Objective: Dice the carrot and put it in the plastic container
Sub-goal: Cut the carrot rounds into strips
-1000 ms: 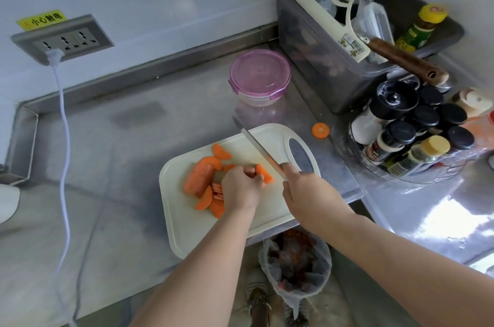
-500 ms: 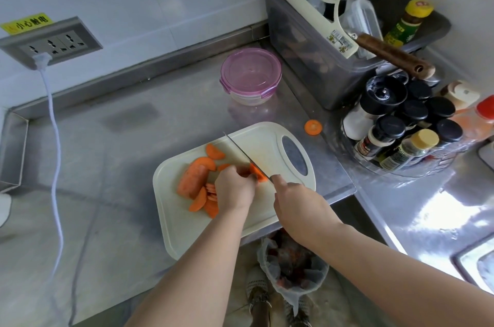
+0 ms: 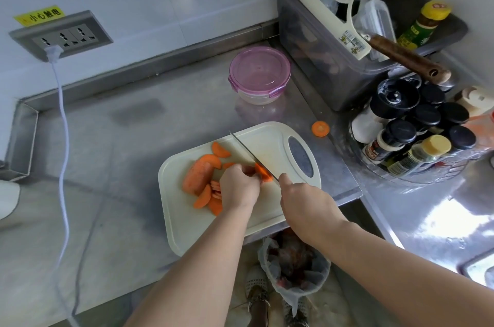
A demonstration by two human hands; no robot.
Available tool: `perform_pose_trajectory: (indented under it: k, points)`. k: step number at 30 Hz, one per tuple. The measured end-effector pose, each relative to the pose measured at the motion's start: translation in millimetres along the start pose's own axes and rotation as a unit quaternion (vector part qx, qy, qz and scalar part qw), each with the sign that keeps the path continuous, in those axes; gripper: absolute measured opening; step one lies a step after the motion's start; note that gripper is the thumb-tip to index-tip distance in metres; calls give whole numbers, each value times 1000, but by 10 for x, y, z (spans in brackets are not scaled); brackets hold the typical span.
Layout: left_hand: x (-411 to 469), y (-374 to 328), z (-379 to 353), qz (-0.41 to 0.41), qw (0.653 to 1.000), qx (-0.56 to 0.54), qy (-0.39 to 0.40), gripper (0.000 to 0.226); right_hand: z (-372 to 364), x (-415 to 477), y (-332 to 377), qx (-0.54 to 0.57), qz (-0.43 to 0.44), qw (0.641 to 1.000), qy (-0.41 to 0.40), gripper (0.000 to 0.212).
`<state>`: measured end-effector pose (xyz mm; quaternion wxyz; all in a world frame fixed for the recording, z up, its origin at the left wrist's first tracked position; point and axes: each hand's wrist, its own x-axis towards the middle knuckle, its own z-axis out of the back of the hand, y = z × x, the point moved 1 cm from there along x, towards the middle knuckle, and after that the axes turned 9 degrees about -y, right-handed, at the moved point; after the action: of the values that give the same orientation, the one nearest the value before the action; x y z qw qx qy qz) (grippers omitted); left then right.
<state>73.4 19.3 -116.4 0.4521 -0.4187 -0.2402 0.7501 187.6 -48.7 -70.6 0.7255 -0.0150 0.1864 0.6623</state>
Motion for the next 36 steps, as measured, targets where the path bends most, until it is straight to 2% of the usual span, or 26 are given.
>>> perform_pose_trajectory:
  k: [5, 8, 12, 15, 19, 22, 26, 31, 36]
  points:
    - [-2, 1, 1, 0, 1000, -9, -2, 9, -16, 24, 1, -1, -5, 1000, 11, 54]
    - [-14, -6, 5, 1, 1000, -11, 1, 1, -32, 26, -15, -6, -1, 1000, 10, 52]
    - [-7, -6, 4, -1, 1000, -4, -4, 8, -37, 29, -15, -44, 19, 999, 19, 51]
    - [-8, -10, 8, -11, 999, 27, -12, 12, -43, 33, -7, -76, 36, 996, 39, 59]
    - [-10, -11, 13, -11, 999, 32, -16, 14, -62, 39, -2, -68, 25, 996, 55, 64]
    - [-14, -10, 5, 1, 1000, 17, -10, 13, -51, 94, 18, -8, -14, 999, 31, 56]
    - [-34, -33, 15, 0, 1000, 16, -11, 5, -4, 182, -12, 69, -57, 996, 13, 25]
    - [-72, -43, 28, -3, 1000, -17, -14, 16, 4, 101, -93, 87, -67, 994, -25, 21]
    - [-54, -17, 24, -5, 1000, -29, -8, 25, 64, -17, -98, 71, -36, 996, -41, 20]
